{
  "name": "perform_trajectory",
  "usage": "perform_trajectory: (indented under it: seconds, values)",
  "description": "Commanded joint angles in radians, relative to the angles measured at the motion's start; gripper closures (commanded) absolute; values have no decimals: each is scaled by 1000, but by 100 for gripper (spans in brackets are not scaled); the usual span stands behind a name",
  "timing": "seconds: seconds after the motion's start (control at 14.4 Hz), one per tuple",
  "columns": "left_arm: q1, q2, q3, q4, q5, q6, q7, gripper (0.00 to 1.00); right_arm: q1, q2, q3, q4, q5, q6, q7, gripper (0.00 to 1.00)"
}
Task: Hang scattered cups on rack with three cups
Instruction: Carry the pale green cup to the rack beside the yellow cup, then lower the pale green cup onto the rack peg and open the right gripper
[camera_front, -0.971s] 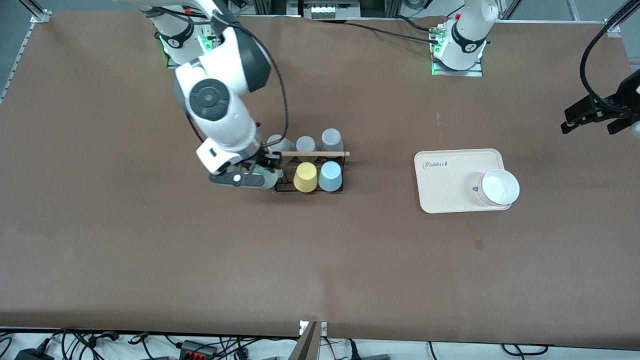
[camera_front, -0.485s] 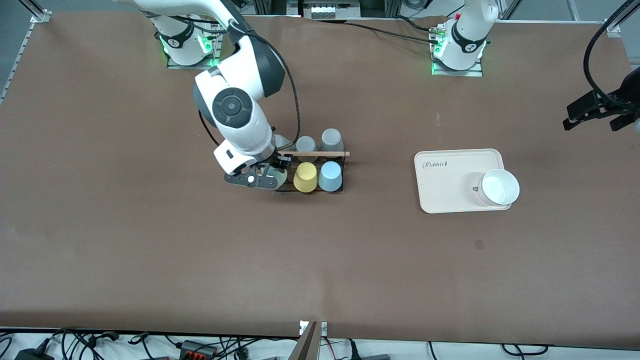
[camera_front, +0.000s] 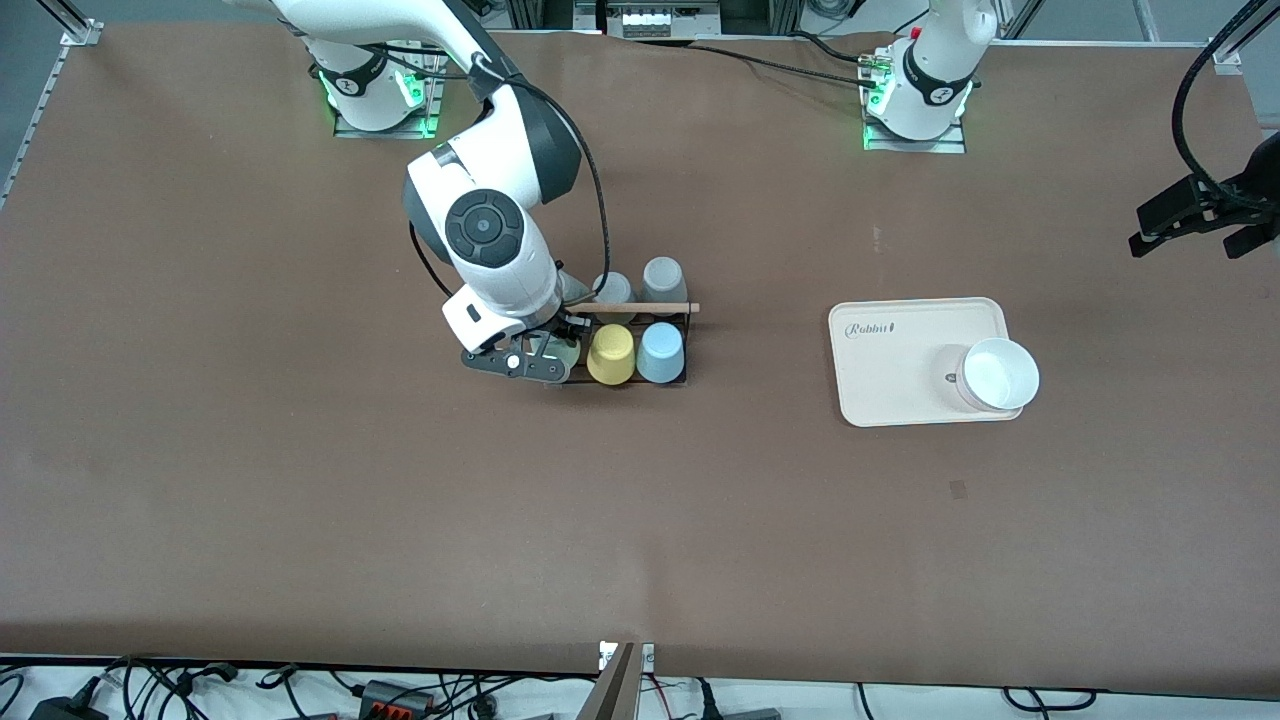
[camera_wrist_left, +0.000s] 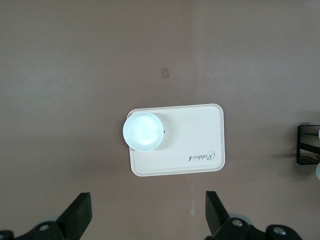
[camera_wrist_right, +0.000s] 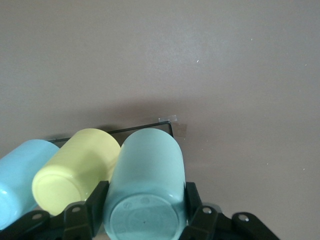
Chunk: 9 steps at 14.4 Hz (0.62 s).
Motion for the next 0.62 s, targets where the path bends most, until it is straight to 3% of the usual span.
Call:
perform_trajectory:
  seconds: [0.0,0.55]
  values:
    - [2,13,-11,34,24,-20,-6,0,12,39,-9,33,11,1,20,65]
    - [2,14,-11,36,24,-20,-3,0,12,62,-8,33,13,19,18,65]
